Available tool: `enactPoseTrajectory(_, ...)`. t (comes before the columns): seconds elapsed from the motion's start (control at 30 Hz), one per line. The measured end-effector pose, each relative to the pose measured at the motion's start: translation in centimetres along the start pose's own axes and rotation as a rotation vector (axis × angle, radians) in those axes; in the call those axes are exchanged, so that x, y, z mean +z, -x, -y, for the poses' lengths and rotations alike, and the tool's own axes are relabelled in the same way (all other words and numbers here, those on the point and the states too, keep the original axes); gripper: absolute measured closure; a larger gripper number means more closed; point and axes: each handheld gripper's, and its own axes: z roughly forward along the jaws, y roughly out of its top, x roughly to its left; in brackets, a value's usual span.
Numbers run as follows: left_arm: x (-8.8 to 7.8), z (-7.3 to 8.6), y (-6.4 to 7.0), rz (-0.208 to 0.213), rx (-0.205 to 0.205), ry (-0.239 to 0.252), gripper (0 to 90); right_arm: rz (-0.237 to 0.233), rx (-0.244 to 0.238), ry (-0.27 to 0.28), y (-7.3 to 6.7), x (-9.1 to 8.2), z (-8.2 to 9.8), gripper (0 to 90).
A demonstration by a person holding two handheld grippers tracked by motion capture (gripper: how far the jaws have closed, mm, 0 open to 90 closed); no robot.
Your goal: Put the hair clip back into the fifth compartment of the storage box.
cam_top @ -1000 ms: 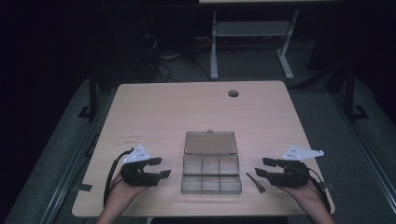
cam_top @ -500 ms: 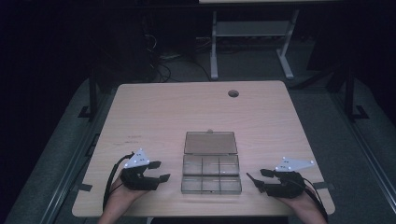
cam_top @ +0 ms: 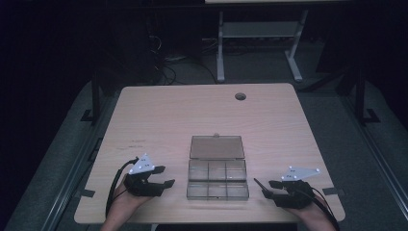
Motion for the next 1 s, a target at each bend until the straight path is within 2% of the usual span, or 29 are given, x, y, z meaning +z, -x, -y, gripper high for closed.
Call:
enactPoseTrajectory(0.1, 0.16, 0.00, 0.02, 0.006, 0.011, -0.012, 35.6, 0.016, -0.002, -0.036, -0.18, 0.28, 0.23, 53.7)
enactPoseTrajectory(0.33, 0.24, 0.07, 0.05, 0.013, 0.010, -0.013, 35.6, 0.048, -0.033, -0.061, -0.41, 0.53, 0.36, 59.6)
enactPoseTrajectory(0.57, 0.31, 0.12, -0.01, 0.017, 0.012, -0.015, 35.6, 0.070, -0.054, -0.068, -0.49, 0.40, 0.41, 69.5)
enactPoseTrajectory(0.67, 0.44, 0.21, -0.04, 0.021, 0.004, -0.018, 35.5, 0.077, -0.049, -0.070, -0.42, 0.34, 0.44, 74.5)
enactPoseTrajectory(1.0, 0.56, 0.25, -0.13, 0.029, -0.001, -0.018, 35.2, 0.081, -0.058, -0.070, -0.37, 0.35, 0.41, 76.6)
